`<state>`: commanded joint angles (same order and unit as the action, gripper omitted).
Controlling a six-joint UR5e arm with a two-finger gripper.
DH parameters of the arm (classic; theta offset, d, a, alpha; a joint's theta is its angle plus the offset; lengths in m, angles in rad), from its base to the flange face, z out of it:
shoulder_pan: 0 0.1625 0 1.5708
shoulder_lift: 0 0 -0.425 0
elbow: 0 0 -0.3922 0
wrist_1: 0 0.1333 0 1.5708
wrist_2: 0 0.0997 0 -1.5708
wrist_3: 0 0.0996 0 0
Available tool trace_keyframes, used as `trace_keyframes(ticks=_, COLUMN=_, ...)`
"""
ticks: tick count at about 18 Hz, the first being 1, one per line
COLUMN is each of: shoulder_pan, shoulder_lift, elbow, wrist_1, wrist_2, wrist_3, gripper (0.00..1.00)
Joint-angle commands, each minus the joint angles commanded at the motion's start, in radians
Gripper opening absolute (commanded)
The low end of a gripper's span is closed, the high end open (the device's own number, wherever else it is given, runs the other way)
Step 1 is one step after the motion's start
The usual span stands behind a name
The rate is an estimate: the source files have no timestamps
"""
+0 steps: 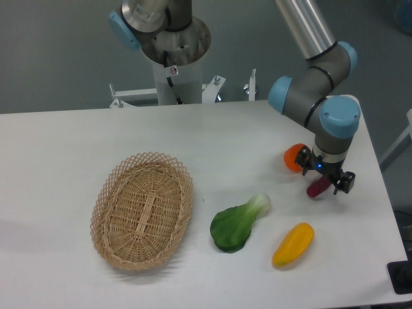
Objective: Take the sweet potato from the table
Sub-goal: 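Lower the gripper around the sweet potato and close it, then lift the held sweet potato up off the table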
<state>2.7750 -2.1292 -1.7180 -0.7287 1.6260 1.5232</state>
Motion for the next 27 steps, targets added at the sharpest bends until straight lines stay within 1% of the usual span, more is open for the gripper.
trace_keyframes(ticks=2, shoulder_pan=0.0, shoulder_lift=-0.002, elbow=-0.003, wrist_1=0.015, wrist_2=-0.002, wrist_3=0.008, gripper=0.98)
trace_keyframes(ticks=3, shoulder_pan=0.0, shoulder_lift=-0.002, elbow=0.0, wrist_1=0.015, wrist_2=-0.003, wrist_3=0.008, gripper=0.82)
trace_keyframes(ticks=4, shoulder_pan=0.002, shoulder_lift=-0.002, elbow=0.003, wrist_1=0.015, wrist_2=-0.008, wrist_3=0.009, gripper=0.63)
trace_keyframes(ticks=5, shoulder_pan=0.002, shoulder_lift=-0.002, elbow=0.003, wrist_1=0.015, wrist_2=-0.008, wrist_3=0.012, gripper=0.52)
trace_keyframes(ticks=6, shoulder_pan=0.002, shoulder_lift=-0.002, elbow=0.001, wrist_1=0.015, wrist_2=-0.006, wrist_3=0.018, gripper=0.43)
trace_keyframes(ticks=9, shoulder_pan=0.002, shoulder_lift=-0.002, elbow=0.008, wrist_1=0.015, wrist_2=-0.006, wrist_3=0.034, gripper=0.27)
trace_keyframes(ticks=11, shoulder_pan=0.002, shoulder_lift=-0.002, elbow=0.017, wrist_1=0.014, wrist_2=-0.008, wrist_3=0.037, gripper=0.24)
trace_keyframes(ticks=16, shoulder_pan=0.002, shoulder_lift=0.002, elbow=0.04, wrist_1=0.011, wrist_2=-0.015, wrist_3=0.035, gripper=0.24)
trace_keyframes(ticks=19, shoulder_pan=0.002, shoulder_lift=0.009, elbow=0.09, wrist_1=0.0, wrist_2=-0.093, wrist_3=0.022, gripper=0.24)
trace_keyframes(ticks=20, shoulder_pan=0.0, shoulder_lift=0.02, elbow=0.109, wrist_1=-0.011, wrist_2=-0.132, wrist_3=0.012, gripper=0.24)
trace_keyframes(ticks=22, shoulder_pan=-0.002, shoulder_lift=0.055, elbow=0.148, wrist_1=-0.07, wrist_2=-0.208, wrist_3=-0.064, gripper=0.25)
trace_keyframes(ticks=23, shoulder_pan=-0.005, shoulder_lift=0.067, elbow=0.168, wrist_1=-0.102, wrist_2=-0.225, wrist_3=-0.09, gripper=0.25)
trace_keyframes(ticks=25, shoulder_pan=-0.041, shoulder_lift=0.084, elbow=0.213, wrist_1=-0.155, wrist_2=-0.242, wrist_3=-0.115, gripper=0.25)
trace_keyframes(ticks=26, shoulder_pan=-0.055, shoulder_lift=0.093, elbow=0.228, wrist_1=-0.168, wrist_2=-0.25, wrist_3=-0.136, gripper=0.25)
trace_keyframes(ticks=27, shoulder_pan=-0.069, shoulder_lift=0.103, elbow=0.241, wrist_1=-0.17, wrist_2=-0.267, wrist_3=-0.178, gripper=0.25)
